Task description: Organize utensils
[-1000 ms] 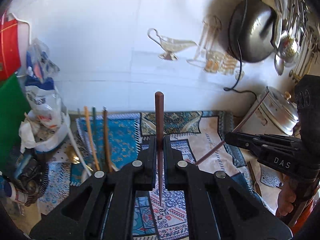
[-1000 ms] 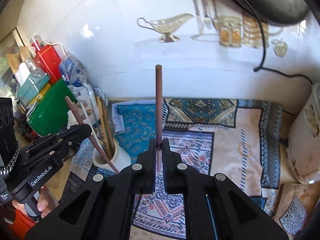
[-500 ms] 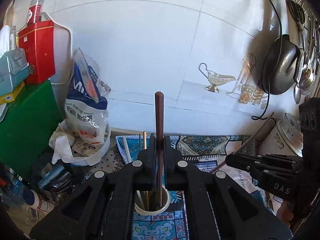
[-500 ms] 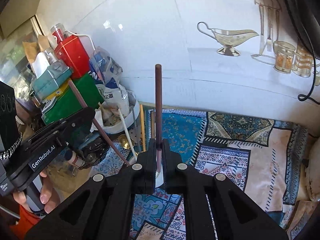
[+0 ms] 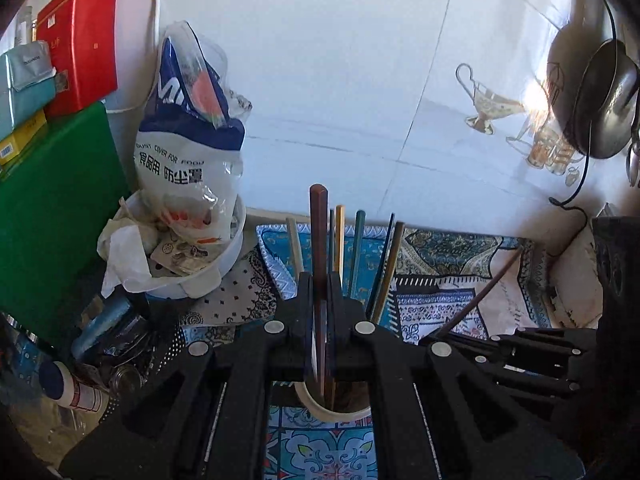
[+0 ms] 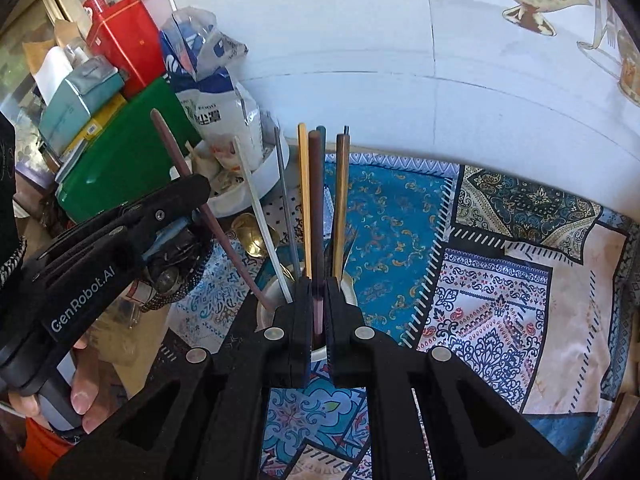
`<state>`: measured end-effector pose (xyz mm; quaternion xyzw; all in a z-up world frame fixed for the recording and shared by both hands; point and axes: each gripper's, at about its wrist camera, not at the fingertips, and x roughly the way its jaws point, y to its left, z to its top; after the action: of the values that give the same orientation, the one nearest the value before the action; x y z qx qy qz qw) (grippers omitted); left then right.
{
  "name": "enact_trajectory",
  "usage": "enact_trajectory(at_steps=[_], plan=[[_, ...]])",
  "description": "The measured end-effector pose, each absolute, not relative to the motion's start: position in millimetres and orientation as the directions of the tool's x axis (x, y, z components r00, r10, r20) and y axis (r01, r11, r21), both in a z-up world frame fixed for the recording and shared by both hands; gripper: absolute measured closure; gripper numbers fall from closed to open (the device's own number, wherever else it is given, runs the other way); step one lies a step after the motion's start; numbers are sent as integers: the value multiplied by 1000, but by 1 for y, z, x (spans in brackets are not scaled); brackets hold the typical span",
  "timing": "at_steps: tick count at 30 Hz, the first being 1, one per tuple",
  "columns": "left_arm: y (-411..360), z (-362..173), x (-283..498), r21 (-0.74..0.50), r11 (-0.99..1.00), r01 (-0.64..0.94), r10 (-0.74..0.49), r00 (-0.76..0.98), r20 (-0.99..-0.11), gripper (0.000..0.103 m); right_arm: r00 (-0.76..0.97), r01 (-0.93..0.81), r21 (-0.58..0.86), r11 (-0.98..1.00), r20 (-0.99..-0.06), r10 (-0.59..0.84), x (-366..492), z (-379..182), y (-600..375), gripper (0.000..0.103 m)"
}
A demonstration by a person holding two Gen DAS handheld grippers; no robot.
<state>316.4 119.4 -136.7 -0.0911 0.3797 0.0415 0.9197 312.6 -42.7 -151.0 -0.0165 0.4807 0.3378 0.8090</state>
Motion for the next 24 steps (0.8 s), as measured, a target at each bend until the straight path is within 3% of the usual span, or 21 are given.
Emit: enact_trajectory(at_steps=[8, 13, 19, 24], plan=[[119, -148, 313, -127, 980, -155, 4, 650, -760, 98, 321, -563, 241, 791, -818, 478, 311, -164, -35, 97], [113, -140, 305, -139, 973, -186, 13, 641, -768, 82, 307, -595, 218, 773, -828, 470, 304, -158, -43, 82], [92, -109, 279, -144, 964, -224, 52, 689, -723, 70, 361, -645, 182, 743, -784, 505, 286, -124, -77, 80], [63, -65, 242, -151, 962, -228, 87, 778, -623, 62, 439, -680, 169, 714, -686, 580, 264, -74, -117, 80]])
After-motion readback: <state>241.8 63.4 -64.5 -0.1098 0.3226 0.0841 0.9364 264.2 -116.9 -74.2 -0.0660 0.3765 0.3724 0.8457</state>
